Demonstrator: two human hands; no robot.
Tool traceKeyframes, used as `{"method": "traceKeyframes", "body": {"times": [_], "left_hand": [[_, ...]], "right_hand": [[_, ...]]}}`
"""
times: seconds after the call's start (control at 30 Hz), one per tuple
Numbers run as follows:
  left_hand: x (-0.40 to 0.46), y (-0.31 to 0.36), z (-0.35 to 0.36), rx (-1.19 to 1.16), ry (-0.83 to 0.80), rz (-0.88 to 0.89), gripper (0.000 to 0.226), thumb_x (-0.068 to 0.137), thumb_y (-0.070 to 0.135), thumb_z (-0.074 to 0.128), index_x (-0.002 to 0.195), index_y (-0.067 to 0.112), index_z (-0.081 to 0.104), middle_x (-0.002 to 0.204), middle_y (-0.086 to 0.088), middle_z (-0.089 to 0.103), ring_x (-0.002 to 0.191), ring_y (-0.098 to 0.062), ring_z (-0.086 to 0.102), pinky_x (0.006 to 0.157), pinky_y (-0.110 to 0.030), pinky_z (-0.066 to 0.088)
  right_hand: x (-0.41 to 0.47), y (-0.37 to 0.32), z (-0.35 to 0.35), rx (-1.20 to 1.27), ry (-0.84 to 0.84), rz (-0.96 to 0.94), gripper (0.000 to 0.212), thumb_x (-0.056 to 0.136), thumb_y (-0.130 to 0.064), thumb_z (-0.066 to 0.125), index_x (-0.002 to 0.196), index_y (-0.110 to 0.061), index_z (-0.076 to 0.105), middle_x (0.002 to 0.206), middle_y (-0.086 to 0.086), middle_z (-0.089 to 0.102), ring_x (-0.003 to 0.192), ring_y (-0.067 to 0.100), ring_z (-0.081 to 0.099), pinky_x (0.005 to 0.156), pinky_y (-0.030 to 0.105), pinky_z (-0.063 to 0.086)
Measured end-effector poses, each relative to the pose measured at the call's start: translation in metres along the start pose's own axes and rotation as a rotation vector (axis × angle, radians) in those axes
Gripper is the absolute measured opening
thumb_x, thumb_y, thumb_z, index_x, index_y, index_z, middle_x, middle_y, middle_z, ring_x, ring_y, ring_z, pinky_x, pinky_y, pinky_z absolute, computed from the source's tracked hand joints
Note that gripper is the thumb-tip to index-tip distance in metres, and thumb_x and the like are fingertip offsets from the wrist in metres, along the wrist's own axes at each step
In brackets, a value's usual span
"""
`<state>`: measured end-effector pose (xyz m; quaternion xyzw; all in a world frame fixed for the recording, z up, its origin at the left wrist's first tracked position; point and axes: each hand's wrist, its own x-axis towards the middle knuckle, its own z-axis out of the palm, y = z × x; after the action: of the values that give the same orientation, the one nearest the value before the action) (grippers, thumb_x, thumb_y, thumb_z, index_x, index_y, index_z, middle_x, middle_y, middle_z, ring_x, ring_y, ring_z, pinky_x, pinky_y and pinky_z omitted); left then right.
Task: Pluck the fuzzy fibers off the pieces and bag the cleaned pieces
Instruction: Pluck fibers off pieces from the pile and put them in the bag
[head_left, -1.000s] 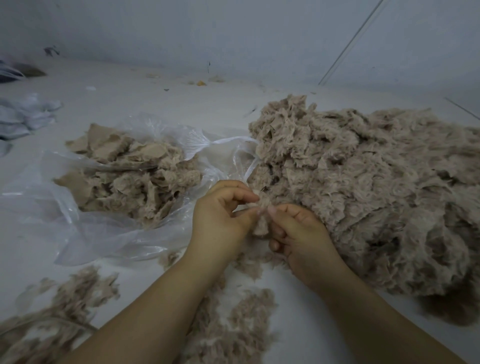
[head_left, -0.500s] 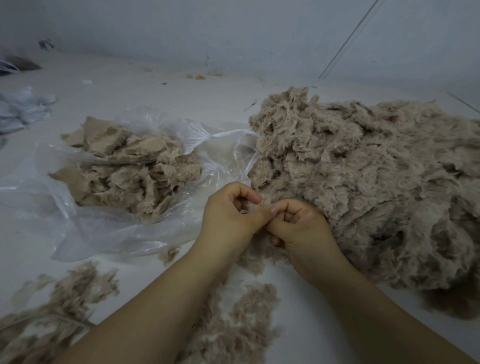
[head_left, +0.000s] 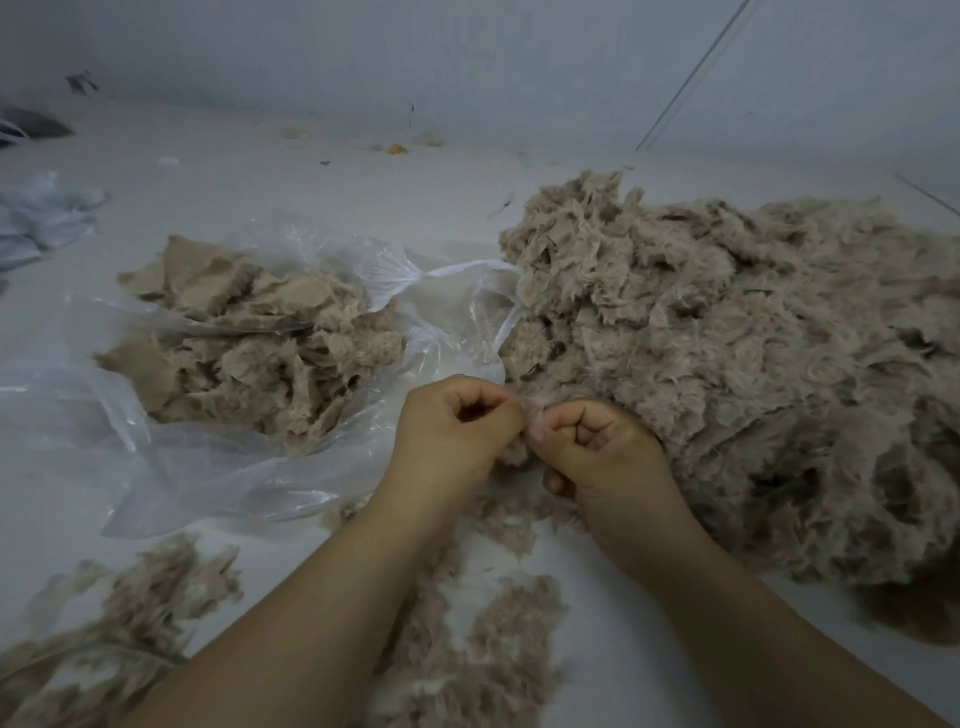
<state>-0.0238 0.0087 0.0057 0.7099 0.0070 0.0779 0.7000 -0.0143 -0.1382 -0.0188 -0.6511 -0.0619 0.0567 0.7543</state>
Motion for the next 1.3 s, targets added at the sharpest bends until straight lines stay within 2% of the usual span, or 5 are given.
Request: {"method": "traceKeyframes", "body": {"times": [0.33, 0.63, 0.87, 1.1, 1.3], "left_hand": [[-0.005, 0.005, -0.003, -0.005, -0.255, -0.009, 0.014, 0.087, -0.002, 0.061, 0.092, 0.002, 0.074, 0.069, -0.021, 0.07, 0.062, -0.022, 0.066, 0.059, -0.032, 0.054], [-0.006, 0.007, -0.005, -0.104, -0.287, 0.022, 0.028, 0.088, -0.009, 0.061, 0.087, 0.012, 0.079, 0.067, -0.016, 0.072, 0.062, -0.021, 0.07, 0.06, -0.025, 0.056], [-0.007, 0.006, -0.002, -0.139, -0.166, -0.042, 0.005, 0.087, -0.009, 0.063, 0.085, -0.008, 0.067, 0.066, -0.026, 0.069, 0.058, -0.032, 0.07, 0.053, -0.033, 0.059], [-0.002, 0.005, -0.008, -0.285, -0.001, -0.235, 0.016, 0.086, -0.009, 0.052, 0.076, 0.001, 0.061, 0.068, -0.023, 0.068, 0.054, -0.031, 0.066, 0.045, -0.03, 0.053], [-0.008, 0.008, -0.005, -0.311, -0.233, -0.288, 0.022, 0.086, 0.021, 0.07, 0.088, -0.001, 0.065, 0.069, -0.021, 0.066, 0.048, -0.026, 0.059, 0.039, -0.026, 0.046]], "right_hand": [[0.001, 0.002, -0.001, 0.057, -0.004, 0.019, 0.015, 0.071, -0.036, 0.08, 0.07, -0.023, 0.073, 0.069, 0.016, 0.065, 0.063, 0.026, 0.053, 0.057, 0.034, 0.042], [0.0, -0.002, 0.0, 0.182, -0.066, -0.007, 0.019, 0.065, -0.036, 0.081, 0.064, -0.019, 0.072, 0.065, 0.015, 0.061, 0.055, 0.017, 0.054, 0.056, 0.028, 0.051], [-0.005, -0.002, -0.001, 0.221, -0.108, -0.019, 0.014, 0.064, -0.032, 0.081, 0.065, -0.021, 0.072, 0.06, 0.009, 0.063, 0.055, 0.015, 0.058, 0.061, 0.033, 0.054], [-0.005, 0.002, -0.004, 0.155, -0.034, -0.019, 0.01, 0.07, -0.023, 0.081, 0.066, -0.026, 0.071, 0.066, 0.002, 0.069, 0.053, 0.009, 0.055, 0.053, 0.02, 0.048], [-0.008, 0.0, -0.002, 0.074, -0.05, -0.026, 0.01, 0.071, -0.02, 0.077, 0.067, -0.024, 0.07, 0.062, 0.009, 0.063, 0.058, 0.024, 0.061, 0.061, 0.042, 0.056]]}}
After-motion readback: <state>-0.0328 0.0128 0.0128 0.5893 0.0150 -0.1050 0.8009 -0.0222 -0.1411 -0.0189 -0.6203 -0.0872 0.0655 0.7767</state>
